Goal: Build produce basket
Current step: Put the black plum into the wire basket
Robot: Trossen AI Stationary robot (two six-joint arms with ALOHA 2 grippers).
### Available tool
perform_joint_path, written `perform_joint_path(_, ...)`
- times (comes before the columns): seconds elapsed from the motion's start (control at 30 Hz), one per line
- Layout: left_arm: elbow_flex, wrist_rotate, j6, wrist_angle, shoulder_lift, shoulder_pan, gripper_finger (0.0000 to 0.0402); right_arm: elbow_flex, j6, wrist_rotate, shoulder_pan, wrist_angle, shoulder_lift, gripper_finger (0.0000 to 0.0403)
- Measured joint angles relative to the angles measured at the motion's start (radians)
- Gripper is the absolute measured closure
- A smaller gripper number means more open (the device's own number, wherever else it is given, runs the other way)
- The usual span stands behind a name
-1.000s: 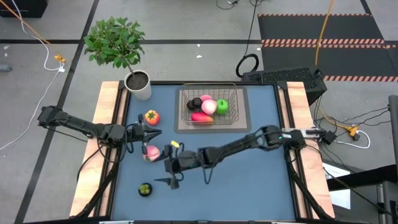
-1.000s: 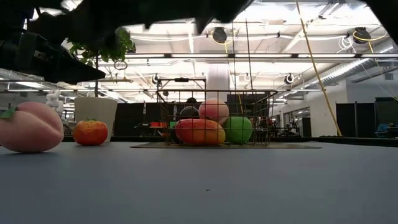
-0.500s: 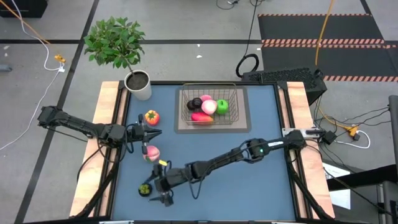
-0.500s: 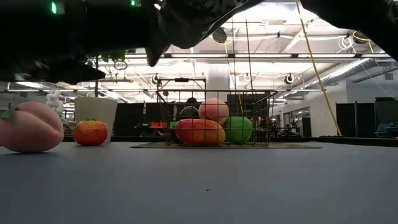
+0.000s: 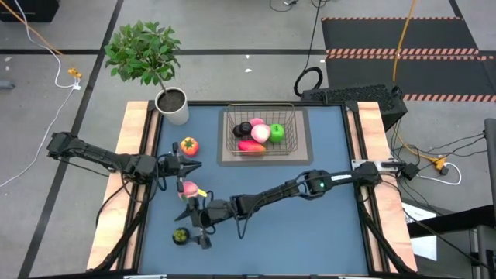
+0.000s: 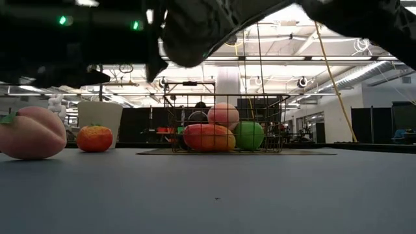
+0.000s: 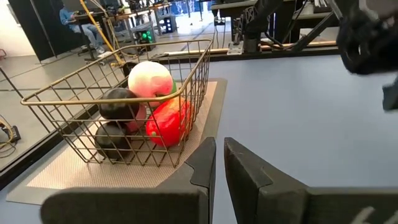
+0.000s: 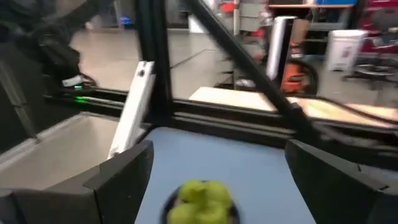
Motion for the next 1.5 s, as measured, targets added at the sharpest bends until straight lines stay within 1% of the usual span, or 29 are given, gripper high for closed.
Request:
perform_joint_path(0.1,0.0,0.0,0.0,0.001,0.0,0.0,0.0364,0.066,0.016,-0.054,0.013,-0.045,0.056,0.0044)
perform_joint_path(0.2,0.0,0.0,0.0,0.001,0.0,0.0,0.0364,0.134,-0.025,-0.053,0.03,-0.087,0.11,0.0044)
perform_joint_path(0.27,0.0,0.0,0.0,0.0,0.0,0.0,0.0364,0.132,-0.032,-0.043,0.036,-0.063,0.116,0.0044)
perform_joint_path(0.37,0.0,0.0,0.0,0.005,0.0,0.0,0.0364,0.13,-0.025,0.002,0.026,-0.066,0.119,0.0044)
perform_joint_path(0.5,0.0,0.0,0.0,0.004,0.0,0.0,0.0364,0.129,-0.021,0.005,-0.002,-0.078,0.119,0.0044)
perform_joint_path(0.6,0.0,0.0,0.0,0.002,0.0,0.0,0.0364,0.129,-0.02,0.005,-0.014,-0.128,0.117,0.0045)
perform_joint_path(0.67,0.0,0.0,0.0,0.002,0.0,0.0,0.0364,0.129,-0.021,0.004,-0.016,-0.152,0.118,0.0052)
perform_joint_path(0.77,0.0,0.0,0.0,0.002,0.0,0.0,0.0364,0.129,-0.025,-0.003,-0.014,-0.163,0.12,0.0073)
perform_joint_path(0.83,0.0,0.0,0.0,0.001,0.0,0.0,0.0364,0.129,-0.026,-0.025,-0.013,-0.152,0.119,0.0089)
perform_joint_path(1.03,0.0,0.0,0.0,0.001,0.0,0.0,0.0364,0.129,-0.049,-0.018,-0.005,-0.14,0.117,0.012)
perform_joint_path(1.1,0.0,0.0,0.0,0.001,0.0,0.0,0.0364,0.128,-0.065,0.008,-0.005,-0.095,0.118,0.0123)
perform_joint_path(1.27,0.0,0.0,0.0,0.001,0.0,0.0,0.0364,0.128,-0.095,0.004,-0.01,0.043,0.117,0.0124)
perform_joint_path(1.37,0.0,0.0,0.0,0.001,0.0,0.0,0.0364,0.128,-0.114,0.004,-0.01,0.053,0.117,0.0124)
perform_joint_path(1.5,0.0,0.0,0.0,0.001,0.0,0.0,0.0364,0.128,-0.135,0.001,-0.01,0.025,0.117,0.013)
